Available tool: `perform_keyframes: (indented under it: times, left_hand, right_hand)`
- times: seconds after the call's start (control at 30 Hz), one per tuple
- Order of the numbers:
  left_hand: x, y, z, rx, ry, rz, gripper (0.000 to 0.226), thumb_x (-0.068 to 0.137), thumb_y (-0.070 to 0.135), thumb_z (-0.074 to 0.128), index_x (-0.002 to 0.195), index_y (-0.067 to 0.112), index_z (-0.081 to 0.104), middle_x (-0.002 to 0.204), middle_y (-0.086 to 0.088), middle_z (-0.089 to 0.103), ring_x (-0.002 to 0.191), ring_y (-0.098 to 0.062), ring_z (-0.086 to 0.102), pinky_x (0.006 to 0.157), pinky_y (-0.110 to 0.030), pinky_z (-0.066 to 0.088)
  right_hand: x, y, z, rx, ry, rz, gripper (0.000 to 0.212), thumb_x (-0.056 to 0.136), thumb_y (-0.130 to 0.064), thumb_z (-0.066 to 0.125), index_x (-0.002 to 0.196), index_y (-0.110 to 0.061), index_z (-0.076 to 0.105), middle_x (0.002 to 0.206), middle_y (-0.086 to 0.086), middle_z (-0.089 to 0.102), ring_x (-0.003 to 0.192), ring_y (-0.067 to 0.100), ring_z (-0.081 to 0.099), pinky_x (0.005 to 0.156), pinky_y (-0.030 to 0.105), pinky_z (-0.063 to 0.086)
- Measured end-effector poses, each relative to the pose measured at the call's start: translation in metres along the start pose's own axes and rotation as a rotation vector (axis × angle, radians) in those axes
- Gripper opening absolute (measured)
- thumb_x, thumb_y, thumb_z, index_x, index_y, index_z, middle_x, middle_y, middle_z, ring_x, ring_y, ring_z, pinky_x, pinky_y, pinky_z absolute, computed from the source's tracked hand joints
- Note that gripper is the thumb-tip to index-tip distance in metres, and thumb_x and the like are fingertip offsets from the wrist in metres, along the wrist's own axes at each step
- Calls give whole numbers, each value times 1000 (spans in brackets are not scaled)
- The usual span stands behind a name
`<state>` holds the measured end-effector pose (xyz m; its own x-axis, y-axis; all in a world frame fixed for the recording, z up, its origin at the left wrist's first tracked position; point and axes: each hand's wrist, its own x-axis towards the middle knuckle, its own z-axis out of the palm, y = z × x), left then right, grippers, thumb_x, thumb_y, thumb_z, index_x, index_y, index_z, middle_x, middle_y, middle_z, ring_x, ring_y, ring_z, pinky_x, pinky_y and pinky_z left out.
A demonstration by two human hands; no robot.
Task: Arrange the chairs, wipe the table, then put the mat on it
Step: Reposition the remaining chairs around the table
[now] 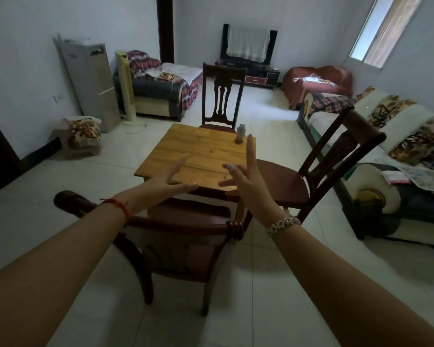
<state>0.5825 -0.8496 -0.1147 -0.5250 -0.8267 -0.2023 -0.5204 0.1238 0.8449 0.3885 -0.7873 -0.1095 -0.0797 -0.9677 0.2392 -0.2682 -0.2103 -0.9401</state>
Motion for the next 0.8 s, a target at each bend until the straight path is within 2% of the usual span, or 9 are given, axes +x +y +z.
perform_keyframes:
  times: [0.07,0.2,0.3,0.43,0.5,0.57,0.63,0.7,0.8]
  left_hand:
    - [-12,-24,-10,109,-147,-83,125,42,78,67,140,51,-5,158,0,-3,143,-28,12,114,-44,19]
    - [-28,-62,-26,191,-237,-135,124,51,69,70,142,46,-10,157,-7,1,142,-31,15,115,-46,22]
    - [-36,-74,-30,231,-237,-111,111,67,54,71,143,43,-8,156,-11,8,141,-31,17,114,-46,24]
    - [-42,-88,-23,396,-184,-19,101,74,45,70,145,40,-2,152,-8,25,138,-29,27,111,-47,30]
    - [-41,-98,-23,523,-107,60,95,77,39,69,146,36,4,147,-6,36,133,-25,35,108,-42,35]
    - [-42,-106,-23,637,-10,139,85,80,32,67,146,31,14,141,-4,44,129,-22,41,106,-40,38]
    - [-42,-112,-24,777,66,185,75,82,29,65,144,26,24,137,-3,48,126,-21,45,107,-40,36]
    - [-38,-120,-25,953,124,215,69,83,32,64,142,25,28,134,-1,50,123,-21,46,106,-39,33]
    - [-30,-131,-29,1079,191,227,71,82,37,63,142,27,26,132,1,51,121,-20,48,102,-39,34]
  right_hand:
    - [-17,-1,29,-50,-67,53,77,95,-25,46,134,-52,-15,126,16,54,87,23,68,74,40,58]
    - [-35,8,78,-203,-97,156,79,95,-31,46,133,-49,-21,127,13,55,92,21,66,85,42,54]
    - [-44,18,107,-287,-59,177,81,94,-33,46,133,-48,-23,123,13,59,93,18,64,89,39,51]
    - [-48,27,129,-515,67,43,84,92,-32,52,133,-44,-20,105,9,64,86,17,63,81,40,54]
    - [-48,34,131,-564,79,-3,90,88,-34,58,138,-40,-17,106,10,62,89,17,62,83,38,53]
    - [-48,41,128,-660,-23,23,98,83,-40,62,139,-39,-18,114,11,61,98,20,61,91,39,49]
    - [-48,47,126,-867,-178,45,103,79,-44,65,140,-37,-18,115,8,62,103,21,59,99,40,41]
    - [-43,52,123,-1110,-265,17,101,78,-43,67,146,-31,-7,117,4,59,107,20,54,102,37,34]
    - [-33,58,116,-1287,-294,-18,69,79,-43,65,139,-27,32,114,0,58,106,19,54,91,33,38]
